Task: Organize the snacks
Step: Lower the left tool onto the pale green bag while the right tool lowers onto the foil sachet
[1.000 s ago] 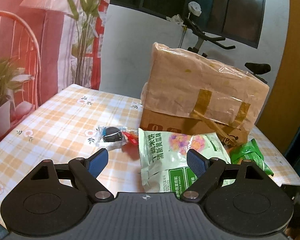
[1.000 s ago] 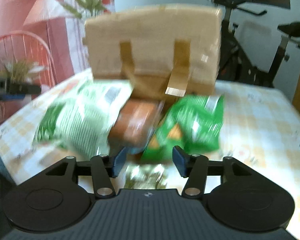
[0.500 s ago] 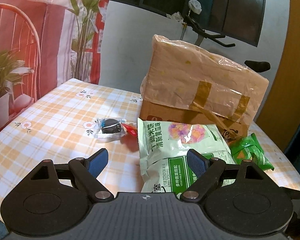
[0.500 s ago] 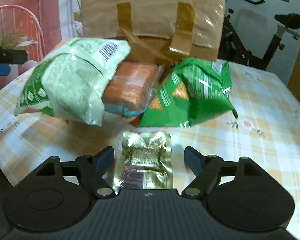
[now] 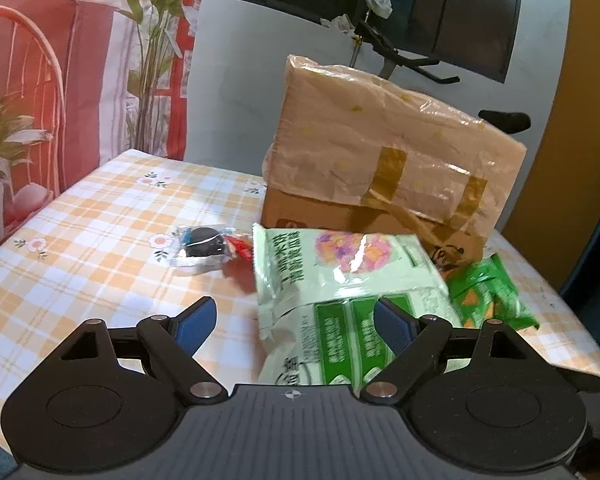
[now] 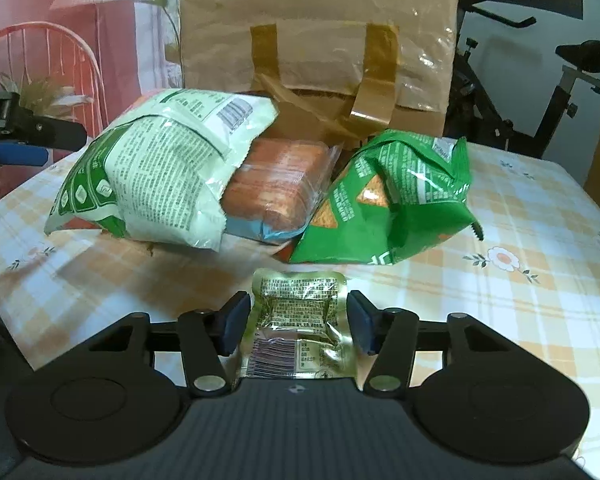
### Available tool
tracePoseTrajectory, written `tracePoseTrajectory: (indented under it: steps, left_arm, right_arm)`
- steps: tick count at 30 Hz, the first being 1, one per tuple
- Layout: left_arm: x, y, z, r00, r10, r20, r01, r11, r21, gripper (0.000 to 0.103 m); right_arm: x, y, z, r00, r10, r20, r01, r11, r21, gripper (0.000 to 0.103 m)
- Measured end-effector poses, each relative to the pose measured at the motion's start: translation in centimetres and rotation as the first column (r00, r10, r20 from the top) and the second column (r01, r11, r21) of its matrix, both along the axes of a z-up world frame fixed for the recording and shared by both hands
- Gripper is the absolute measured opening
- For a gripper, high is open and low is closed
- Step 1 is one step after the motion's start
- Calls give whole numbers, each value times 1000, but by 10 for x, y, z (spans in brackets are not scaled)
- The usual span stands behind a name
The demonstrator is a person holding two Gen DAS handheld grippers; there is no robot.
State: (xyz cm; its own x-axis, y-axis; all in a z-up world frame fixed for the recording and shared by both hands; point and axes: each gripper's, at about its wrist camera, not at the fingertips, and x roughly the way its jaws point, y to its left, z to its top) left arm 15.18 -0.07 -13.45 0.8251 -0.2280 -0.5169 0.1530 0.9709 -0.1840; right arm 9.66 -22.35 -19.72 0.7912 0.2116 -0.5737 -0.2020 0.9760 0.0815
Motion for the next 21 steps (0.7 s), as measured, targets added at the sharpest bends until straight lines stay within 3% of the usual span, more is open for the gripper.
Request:
tracePoseTrajectory:
  steps: [7, 10, 15, 21]
  left_arm:
    - [15, -11, 9, 999, -42, 0, 42, 996, -83, 93]
    - [27, -21, 7, 998, -62, -14, 61, 996, -71, 96]
    - [47, -29, -8, 991, -80, -103, 71, 993, -91, 100]
    - [42, -39, -16, 990, -85, -109, 80, 996, -49, 103]
  right_arm:
    - [-1, -2, -1, 1000, 11, 15, -11, 1000, 1, 55]
    - [0, -3, -1, 1000, 11, 15, -12, 1000, 13, 55]
    - [-1, -3, -1, 1000, 13, 16, -13, 1000, 20, 55]
    - [0, -3, -1, 1000, 15, 20, -16, 1000, 26, 55]
